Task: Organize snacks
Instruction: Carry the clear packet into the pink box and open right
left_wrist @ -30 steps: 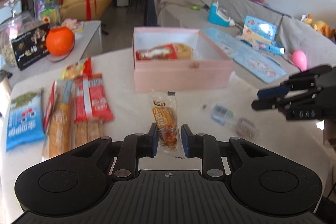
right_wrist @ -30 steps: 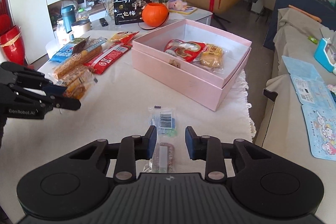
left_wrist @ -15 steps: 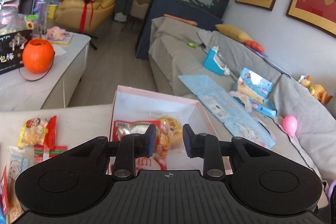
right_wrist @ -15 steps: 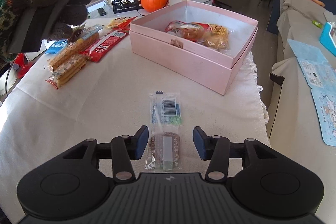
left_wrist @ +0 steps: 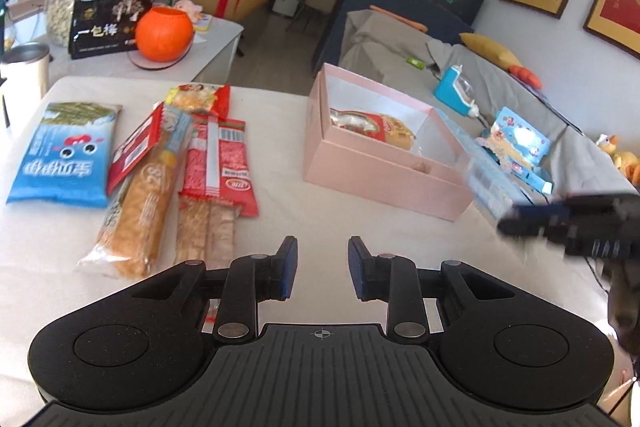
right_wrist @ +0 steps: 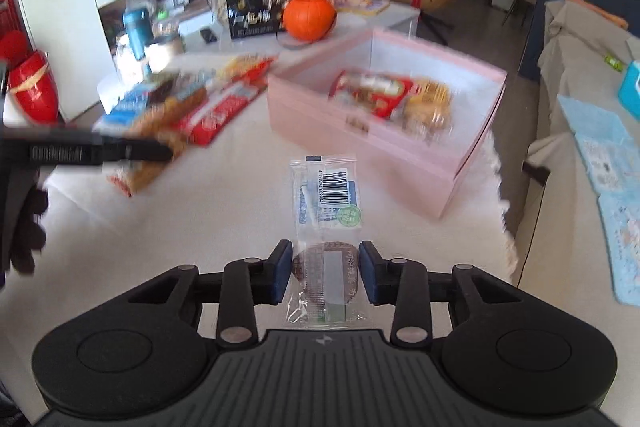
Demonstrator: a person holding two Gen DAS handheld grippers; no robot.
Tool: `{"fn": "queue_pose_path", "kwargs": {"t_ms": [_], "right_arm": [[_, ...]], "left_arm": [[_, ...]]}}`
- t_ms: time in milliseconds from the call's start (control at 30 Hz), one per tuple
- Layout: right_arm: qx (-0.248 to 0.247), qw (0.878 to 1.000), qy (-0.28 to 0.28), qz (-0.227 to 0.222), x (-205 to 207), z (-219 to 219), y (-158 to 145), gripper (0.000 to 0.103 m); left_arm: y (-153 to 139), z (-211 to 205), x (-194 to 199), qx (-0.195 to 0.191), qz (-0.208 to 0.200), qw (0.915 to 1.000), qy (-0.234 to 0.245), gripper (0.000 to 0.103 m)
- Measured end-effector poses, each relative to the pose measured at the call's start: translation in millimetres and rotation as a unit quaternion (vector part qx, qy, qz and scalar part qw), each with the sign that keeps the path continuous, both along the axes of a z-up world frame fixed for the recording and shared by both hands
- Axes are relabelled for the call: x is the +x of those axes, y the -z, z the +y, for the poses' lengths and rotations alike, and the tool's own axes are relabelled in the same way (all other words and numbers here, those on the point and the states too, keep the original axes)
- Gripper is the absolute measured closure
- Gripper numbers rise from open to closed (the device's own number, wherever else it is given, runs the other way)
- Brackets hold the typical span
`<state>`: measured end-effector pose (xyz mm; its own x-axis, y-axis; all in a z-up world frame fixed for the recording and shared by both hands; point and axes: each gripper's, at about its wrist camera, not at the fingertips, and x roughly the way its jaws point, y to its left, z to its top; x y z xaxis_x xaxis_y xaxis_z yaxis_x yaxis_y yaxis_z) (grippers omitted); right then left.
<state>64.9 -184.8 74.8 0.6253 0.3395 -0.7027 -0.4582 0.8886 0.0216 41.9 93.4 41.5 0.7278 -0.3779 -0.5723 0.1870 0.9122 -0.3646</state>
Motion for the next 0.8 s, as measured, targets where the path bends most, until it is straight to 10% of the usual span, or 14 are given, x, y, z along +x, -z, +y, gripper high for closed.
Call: {"fn": "queue_pose_path", "kwargs": {"t_ms": [133,267,800], "right_arm": [[0.025,0.997,0.045,-0.065,39,-6,-65,0.066],[0.037,0.991,0.111,-0.071,106,-9,-90,0.041],[0.052,0.997,-0.006,0.061,99,117,3,0.041]], "left_arm": [[-1,12,-6,0.0,-0.001,0.9998,-0.021,0.072],[-7,25,-15,0.03,-0.021,0.9974,-0.062,0.072],[24,96,-14,0.036,-0.06,0.9676,-0.242,0.072]]}}
